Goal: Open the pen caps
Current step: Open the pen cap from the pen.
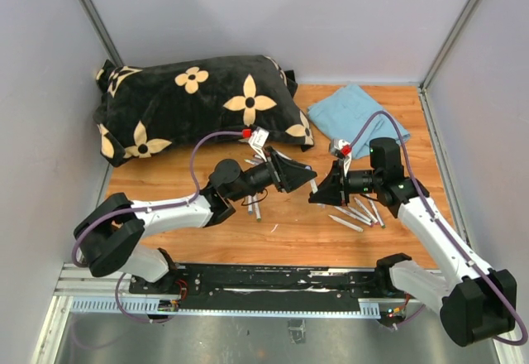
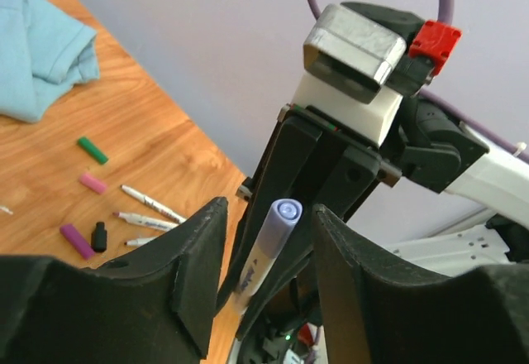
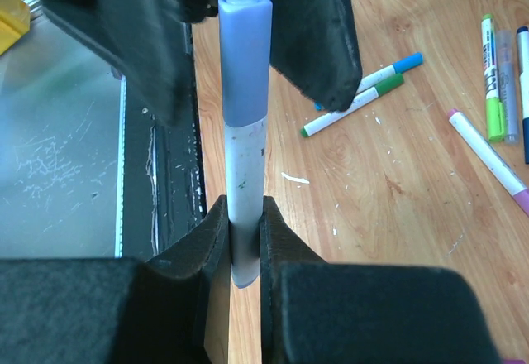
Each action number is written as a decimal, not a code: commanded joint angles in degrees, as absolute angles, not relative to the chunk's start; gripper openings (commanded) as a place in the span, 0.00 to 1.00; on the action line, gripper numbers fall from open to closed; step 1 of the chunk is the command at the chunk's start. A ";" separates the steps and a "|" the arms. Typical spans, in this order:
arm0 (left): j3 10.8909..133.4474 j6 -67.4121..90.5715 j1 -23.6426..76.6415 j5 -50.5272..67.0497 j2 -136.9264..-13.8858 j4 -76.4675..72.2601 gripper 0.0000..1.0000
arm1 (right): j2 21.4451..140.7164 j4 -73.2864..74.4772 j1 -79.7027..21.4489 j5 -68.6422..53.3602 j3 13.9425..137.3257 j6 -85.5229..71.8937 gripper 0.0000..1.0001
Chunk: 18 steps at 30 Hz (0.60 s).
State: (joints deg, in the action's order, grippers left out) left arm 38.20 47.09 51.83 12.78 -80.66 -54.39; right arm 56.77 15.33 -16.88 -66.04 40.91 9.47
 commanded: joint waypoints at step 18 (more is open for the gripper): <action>38.50 34.10 51.36 -5.47 -72.92 -54.27 0.00 | 59.96 16.14 -17.84 -73.79 43.53 9.28 0.01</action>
State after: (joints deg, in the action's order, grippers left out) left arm 39.05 39.48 52.77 9.72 -77.95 -49.87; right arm 59.24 14.87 -16.91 -69.08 42.65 8.86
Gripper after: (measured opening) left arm 0.106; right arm 0.114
